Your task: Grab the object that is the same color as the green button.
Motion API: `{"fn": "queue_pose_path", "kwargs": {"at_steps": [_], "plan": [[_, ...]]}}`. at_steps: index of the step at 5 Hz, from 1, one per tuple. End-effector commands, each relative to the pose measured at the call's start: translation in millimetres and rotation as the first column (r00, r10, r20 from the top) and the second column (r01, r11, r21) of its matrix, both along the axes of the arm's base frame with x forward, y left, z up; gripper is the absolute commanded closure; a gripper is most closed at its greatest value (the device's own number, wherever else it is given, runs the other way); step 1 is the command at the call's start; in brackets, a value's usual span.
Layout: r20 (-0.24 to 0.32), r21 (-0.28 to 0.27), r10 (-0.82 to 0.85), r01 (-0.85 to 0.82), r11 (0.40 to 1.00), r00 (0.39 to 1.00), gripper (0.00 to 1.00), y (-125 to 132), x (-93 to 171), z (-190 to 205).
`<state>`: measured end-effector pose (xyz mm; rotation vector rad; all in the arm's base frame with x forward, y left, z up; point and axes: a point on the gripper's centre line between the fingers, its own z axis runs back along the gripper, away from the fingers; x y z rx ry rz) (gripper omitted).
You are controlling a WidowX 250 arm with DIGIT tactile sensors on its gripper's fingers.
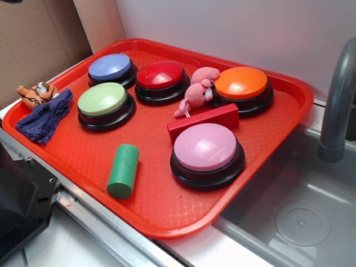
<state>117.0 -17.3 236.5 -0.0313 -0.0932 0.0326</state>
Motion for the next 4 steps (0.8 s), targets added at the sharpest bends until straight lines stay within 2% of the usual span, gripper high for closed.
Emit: {"fn": "queue_pose_path", "kwargs": {"at_steps": [1,2,4], "plan": [[0.0,0.0,0.0,0.0,1.0,1.0,0.0,0,0,0],[0.023,-0.038,0.096,-0.095,0.995,0.995,0.0,-12,0,-19],[0.033,-0.059,0.294,-0.292,0.955,0.955,0.0,-31,3,-73]]}}
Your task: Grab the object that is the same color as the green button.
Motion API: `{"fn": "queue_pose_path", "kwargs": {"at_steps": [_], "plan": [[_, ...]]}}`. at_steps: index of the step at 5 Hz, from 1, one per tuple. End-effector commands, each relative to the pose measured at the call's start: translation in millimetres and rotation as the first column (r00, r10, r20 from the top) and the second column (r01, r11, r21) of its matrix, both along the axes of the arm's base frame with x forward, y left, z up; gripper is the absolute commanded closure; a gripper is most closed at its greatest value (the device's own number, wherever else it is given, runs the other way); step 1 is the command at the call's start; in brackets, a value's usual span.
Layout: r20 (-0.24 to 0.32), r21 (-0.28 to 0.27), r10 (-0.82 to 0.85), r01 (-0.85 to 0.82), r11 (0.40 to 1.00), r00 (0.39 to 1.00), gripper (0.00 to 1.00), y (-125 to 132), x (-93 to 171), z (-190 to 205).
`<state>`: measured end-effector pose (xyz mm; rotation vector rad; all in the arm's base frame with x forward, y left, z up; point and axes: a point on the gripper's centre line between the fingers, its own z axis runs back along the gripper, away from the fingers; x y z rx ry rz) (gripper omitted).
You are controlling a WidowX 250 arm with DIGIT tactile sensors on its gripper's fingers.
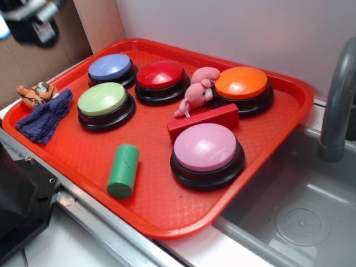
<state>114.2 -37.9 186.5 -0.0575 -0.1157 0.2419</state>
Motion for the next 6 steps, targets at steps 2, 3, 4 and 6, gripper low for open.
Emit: {"fn": "queue_pose_path", "kwargs": {"at_steps": [2,3,4,6], "plan": [[0.036,-0.02,0.175,-0.174,0.985,0.984,0.0,-25,18,-76],[0.024,0.001,0.142,-0.142,0.99,0.99,0.0,-34,23,-98],[0.043,-0.023,0.134,-0.133,0.991,0.99,0.0,-45,25,-118],[0.037,-0.024,0.13,-0.129,0.991,0.991,0.0,-48,25,-142]]}}
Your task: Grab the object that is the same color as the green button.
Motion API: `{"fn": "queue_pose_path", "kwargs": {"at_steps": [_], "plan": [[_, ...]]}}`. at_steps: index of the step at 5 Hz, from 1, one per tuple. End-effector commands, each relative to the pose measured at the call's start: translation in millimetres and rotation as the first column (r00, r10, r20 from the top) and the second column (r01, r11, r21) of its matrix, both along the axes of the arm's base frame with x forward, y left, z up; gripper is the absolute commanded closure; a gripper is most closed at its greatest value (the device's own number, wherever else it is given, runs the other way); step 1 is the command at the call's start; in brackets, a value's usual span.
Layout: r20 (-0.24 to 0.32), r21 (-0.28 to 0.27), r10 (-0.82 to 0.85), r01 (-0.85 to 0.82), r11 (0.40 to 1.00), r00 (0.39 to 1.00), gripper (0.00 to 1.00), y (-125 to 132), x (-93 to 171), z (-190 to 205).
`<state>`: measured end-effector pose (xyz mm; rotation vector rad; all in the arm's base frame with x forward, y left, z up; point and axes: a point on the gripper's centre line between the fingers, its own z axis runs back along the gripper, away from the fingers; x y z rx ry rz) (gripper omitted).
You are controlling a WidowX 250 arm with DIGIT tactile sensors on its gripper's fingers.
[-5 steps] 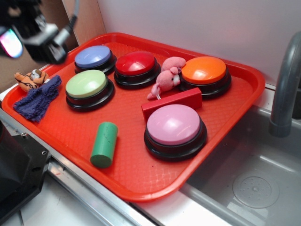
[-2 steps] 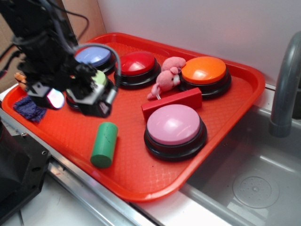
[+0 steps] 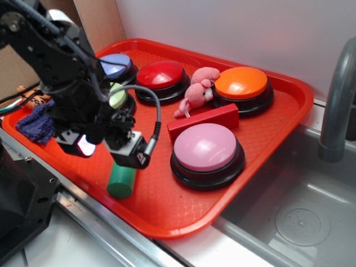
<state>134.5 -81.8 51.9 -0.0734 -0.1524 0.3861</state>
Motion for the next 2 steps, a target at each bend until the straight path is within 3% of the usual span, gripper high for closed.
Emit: {"fn": "queue_pose_path", "kwargs": {"at_steps": [1,2], "plan": [[-0.011,-0.036,-0.008,0.008,0.999,1.0,0.0,-4.7,6.3,-18.2],[-0.025,-0.037,-0.011,0.01,0.999,1.0,0.0,-3.7,7.8,-24.9]]}}
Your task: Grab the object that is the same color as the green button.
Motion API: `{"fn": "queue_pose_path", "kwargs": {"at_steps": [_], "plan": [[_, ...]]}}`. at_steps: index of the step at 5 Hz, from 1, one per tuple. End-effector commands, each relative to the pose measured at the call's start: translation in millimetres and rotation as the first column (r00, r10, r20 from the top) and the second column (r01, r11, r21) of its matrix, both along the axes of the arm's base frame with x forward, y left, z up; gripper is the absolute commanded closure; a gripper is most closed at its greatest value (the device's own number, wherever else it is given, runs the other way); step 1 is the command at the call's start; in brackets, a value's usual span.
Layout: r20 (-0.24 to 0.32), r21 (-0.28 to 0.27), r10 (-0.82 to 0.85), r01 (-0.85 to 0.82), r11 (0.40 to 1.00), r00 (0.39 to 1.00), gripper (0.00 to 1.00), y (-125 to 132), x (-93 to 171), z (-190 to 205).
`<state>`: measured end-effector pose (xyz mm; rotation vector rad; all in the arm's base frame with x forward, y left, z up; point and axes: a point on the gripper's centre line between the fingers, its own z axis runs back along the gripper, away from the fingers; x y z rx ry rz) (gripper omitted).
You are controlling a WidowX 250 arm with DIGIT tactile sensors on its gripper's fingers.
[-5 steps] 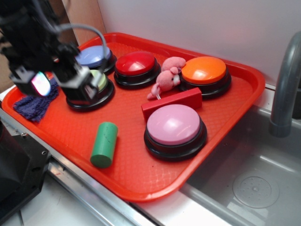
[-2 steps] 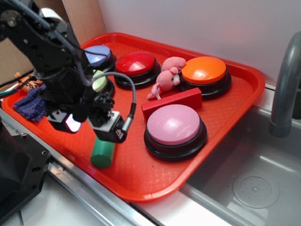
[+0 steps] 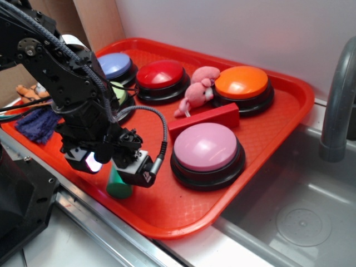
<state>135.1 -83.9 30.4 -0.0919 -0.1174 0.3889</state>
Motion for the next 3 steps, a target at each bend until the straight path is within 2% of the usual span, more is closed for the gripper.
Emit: {"fn": "queue_pose_path", "kwargs": {"at_steps": [1,2,3], "plan": [[0.005,-0.004,0.024,-0.024,1.0,1.0,0.26,1,8,-7],[0.001,0.011,0.041,-0.041,0.999,0.999,1.0,2,8,-9],[0.014,0.061,0.027,-0.028,0.998,1.0,1.0,4,10,1]]}}
